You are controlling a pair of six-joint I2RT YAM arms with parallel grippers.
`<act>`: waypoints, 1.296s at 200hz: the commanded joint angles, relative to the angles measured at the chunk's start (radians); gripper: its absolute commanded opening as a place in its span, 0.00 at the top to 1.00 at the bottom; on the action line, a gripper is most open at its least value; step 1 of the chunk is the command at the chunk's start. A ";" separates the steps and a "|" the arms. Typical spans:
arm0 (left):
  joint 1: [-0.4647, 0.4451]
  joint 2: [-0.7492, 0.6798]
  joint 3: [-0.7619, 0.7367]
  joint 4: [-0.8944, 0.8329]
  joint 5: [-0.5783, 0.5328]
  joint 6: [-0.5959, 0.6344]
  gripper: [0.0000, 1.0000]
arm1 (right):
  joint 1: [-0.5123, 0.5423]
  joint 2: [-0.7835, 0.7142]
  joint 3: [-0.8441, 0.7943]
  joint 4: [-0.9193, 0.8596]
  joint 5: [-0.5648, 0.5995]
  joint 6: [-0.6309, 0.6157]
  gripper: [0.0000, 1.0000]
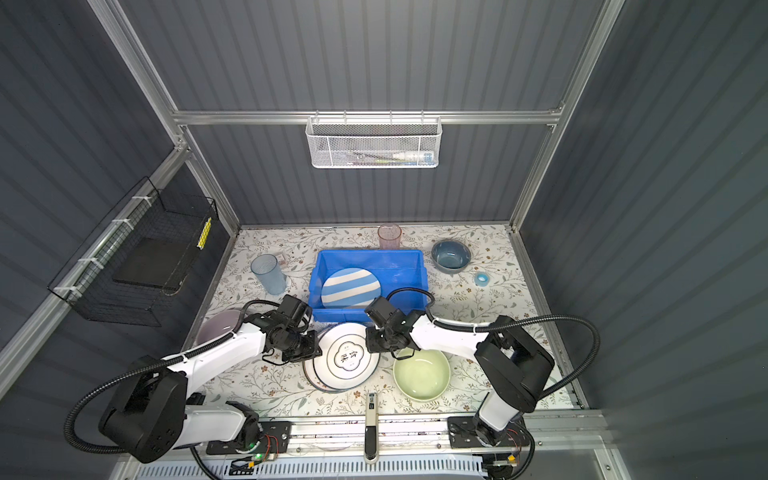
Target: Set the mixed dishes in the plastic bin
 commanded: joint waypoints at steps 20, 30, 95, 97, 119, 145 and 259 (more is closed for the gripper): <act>-0.017 0.033 -0.001 0.007 0.017 0.026 0.76 | 0.001 -0.042 -0.014 0.044 -0.051 0.011 0.73; -0.018 0.030 -0.002 0.009 0.016 0.025 0.76 | 0.000 -0.054 -0.021 0.042 -0.051 0.012 0.75; -0.020 0.003 -0.016 0.015 0.012 0.015 0.75 | -0.004 -0.104 -0.032 0.009 -0.045 0.015 0.88; -0.020 0.002 -0.015 0.014 0.012 0.014 0.75 | -0.004 -0.106 -0.033 0.008 -0.043 0.017 0.88; -0.020 -0.014 -0.008 0.005 0.001 0.003 0.75 | -0.004 -0.128 -0.039 0.005 -0.024 0.026 0.92; -0.020 -0.034 0.018 -0.029 -0.019 -0.006 0.73 | -0.005 -0.157 -0.046 -0.012 -0.007 0.027 0.94; -0.020 -0.094 0.183 -0.220 -0.168 0.010 0.59 | -0.015 -0.267 0.006 -0.128 0.035 -0.034 1.00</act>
